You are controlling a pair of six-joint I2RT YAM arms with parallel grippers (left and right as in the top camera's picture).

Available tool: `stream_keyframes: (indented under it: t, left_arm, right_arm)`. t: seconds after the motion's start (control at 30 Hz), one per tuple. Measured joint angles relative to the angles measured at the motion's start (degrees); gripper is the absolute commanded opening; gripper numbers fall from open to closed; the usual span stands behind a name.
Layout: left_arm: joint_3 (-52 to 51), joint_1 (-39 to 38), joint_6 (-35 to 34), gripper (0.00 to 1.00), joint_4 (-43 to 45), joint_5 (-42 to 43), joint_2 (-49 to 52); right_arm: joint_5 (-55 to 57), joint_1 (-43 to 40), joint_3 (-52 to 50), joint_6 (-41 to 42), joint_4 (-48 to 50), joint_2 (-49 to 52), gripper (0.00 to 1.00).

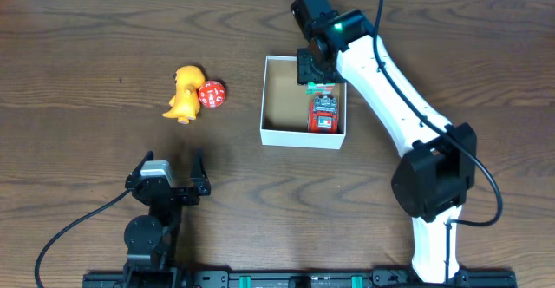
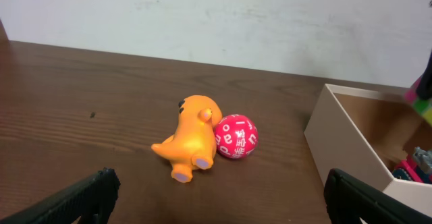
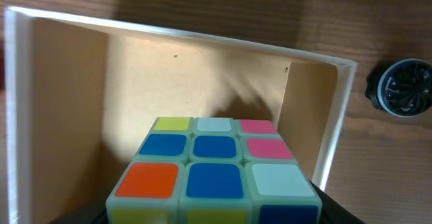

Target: Pack container

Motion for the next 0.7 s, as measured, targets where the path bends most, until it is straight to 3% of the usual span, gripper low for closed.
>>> stream_keyframes:
  t: [0.7]
  left_arm:
    - [0.0, 0.0, 0.0, 0.98, 0.0, 0.0, 0.0]
  right_arm:
    - [4.6, 0.0, -0.6, 6.3, 0.2, 0.7, 0.48]
